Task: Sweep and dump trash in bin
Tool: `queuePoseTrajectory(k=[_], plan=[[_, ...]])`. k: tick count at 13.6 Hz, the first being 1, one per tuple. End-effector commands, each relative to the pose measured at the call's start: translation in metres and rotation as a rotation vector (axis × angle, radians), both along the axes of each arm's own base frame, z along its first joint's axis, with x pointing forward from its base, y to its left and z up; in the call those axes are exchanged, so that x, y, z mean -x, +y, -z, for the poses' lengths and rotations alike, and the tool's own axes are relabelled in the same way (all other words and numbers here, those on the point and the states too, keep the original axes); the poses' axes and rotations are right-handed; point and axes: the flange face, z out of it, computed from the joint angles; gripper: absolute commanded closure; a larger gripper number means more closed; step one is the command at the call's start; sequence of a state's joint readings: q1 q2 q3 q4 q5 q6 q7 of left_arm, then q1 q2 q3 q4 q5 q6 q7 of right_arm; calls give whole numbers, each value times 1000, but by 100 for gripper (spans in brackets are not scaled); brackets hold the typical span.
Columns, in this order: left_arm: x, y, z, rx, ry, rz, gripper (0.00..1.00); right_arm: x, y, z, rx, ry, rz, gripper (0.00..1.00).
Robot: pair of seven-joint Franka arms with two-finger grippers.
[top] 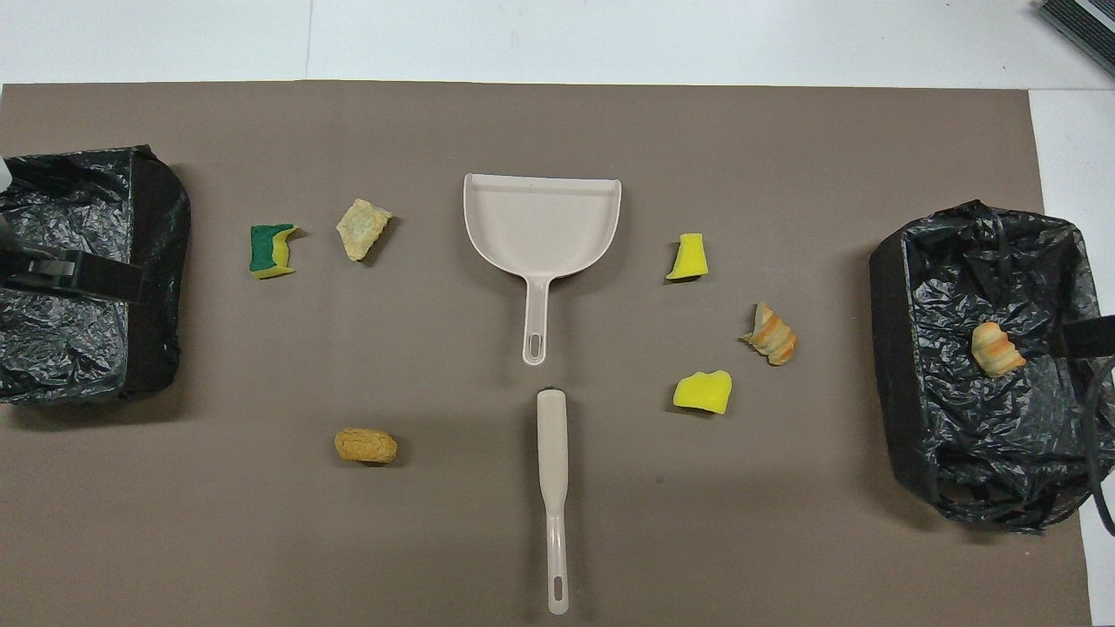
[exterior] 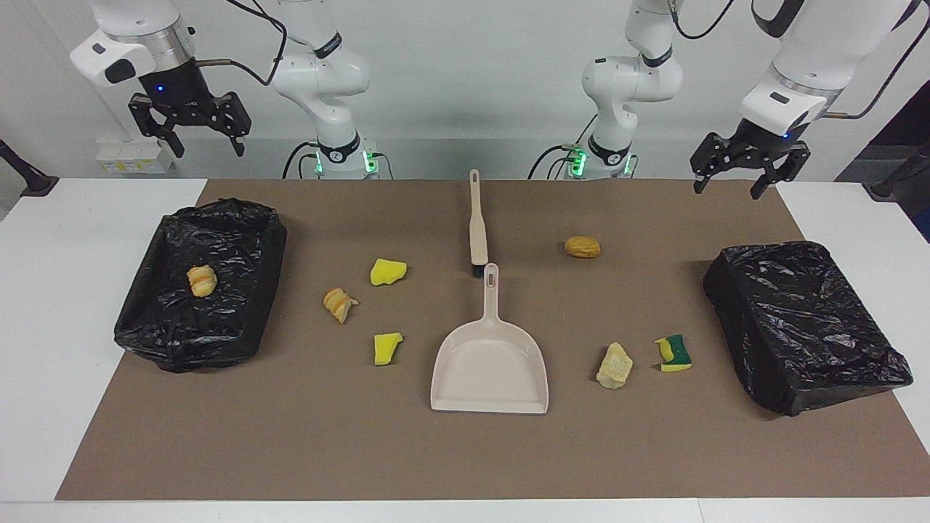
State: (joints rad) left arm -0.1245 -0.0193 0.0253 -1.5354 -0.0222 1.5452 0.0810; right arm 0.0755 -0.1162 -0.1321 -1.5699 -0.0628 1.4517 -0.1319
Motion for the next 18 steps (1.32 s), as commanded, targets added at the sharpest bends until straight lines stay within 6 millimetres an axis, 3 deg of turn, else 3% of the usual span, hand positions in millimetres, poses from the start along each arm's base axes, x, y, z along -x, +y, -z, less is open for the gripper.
queuePoseTrajectory(k=[1,8,11,12,16,18], plan=[[2,1,-4,-10,-13,8,0,5,-2,0,-5,-7,-27,0],[6,1,-3,-13,2,12,0,4,-2,1,3,-8,-30,0],[13,-6,12,-11,23,34,0,3,6,4,-4,-7,15,0],[14,-16,22,-12,40,49,0,-2,32,7,-3,-7,33,0],[15,-55,58,-6,29,107,0,-8,87,13,-3,-22,55,0],[15,-65,72,-1,18,121,0,-22,117,28,-6,-33,42,0]])
